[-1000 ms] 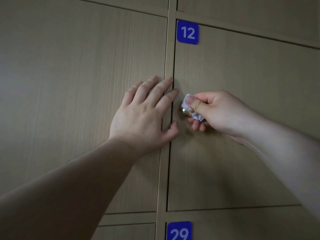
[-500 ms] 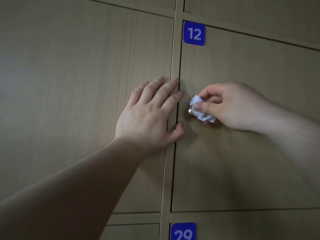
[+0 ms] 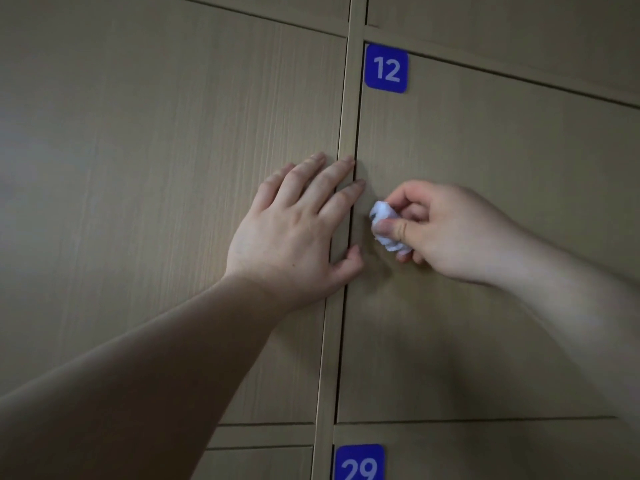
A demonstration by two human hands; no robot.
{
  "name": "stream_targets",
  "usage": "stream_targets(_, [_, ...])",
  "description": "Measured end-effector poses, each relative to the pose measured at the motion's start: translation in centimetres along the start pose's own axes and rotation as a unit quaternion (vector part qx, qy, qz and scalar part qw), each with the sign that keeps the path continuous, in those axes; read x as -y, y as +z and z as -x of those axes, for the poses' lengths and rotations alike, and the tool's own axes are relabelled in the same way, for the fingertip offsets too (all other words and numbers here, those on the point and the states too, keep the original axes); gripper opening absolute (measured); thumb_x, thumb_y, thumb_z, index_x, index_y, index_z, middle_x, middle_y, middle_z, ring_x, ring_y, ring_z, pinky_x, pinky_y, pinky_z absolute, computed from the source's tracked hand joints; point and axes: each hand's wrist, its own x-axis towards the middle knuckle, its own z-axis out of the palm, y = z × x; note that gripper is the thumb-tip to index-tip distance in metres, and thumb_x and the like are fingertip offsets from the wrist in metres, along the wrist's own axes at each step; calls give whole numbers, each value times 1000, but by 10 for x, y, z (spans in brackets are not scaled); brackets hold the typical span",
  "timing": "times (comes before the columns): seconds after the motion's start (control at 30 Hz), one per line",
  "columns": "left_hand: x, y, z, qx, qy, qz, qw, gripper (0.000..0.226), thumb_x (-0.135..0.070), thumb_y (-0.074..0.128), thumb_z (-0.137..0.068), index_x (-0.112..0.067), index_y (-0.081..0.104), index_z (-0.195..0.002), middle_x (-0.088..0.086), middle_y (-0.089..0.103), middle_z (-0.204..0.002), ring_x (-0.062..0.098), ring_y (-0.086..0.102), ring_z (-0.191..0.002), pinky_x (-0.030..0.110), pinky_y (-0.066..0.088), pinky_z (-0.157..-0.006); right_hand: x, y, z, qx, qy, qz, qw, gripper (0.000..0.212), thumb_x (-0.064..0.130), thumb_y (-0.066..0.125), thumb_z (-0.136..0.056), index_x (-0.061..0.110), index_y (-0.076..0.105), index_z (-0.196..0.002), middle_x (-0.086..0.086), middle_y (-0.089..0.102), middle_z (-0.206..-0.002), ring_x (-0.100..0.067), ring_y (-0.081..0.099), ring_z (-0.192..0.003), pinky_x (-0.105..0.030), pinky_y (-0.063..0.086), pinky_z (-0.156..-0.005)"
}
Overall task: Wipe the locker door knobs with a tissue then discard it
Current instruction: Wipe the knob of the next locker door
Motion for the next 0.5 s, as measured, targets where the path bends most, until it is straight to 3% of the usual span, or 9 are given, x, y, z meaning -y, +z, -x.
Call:
stream_targets(0.1, [0,0,0,-3,-1,0,1000,72,-61,45,-85,-23,48,-146,-1,35,-159,24,30,-147,43,21,-119,-12,15,8,-9,28,-132,991,14,18,61,-96,12,50,-88,-1,70,-60,-18,63,-53,-25,47,-47])
stream_targets(0.2, [-1,0,0,2,-1,-2,1000,72,-61,46,-85,-23,47,-146,-1,35,-160,23,29,-147,43,20,-119,-17,20,12,1,23,-148,989,15,17,58,-97,10,48,-90,-4,72,-64,-29,64,-58,-34,47,-52])
stream_targets(0.33, [0,1,0,6,-2,-1,1000,72,-61,43,-86,-23,47,-147,-1,34,-160,23,28,-148,43,20,-120,-13,16,8,-3,17,-94,995,19,28,59,-96,13,51,-88,-1,71,-63,-13,61,-46,-32,46,-50])
stream_targets(0.5, [-1,2,0,1,-4,1,1000,72,-63,39,-87,-23,48,-146,-2,35,-159,23,29,-148,44,22,-120,-11,17,4,-13,34,-140,989,22,32,58,-97,13,53,-86,-5,72,-63,-18,60,-49,-32,44,-53])
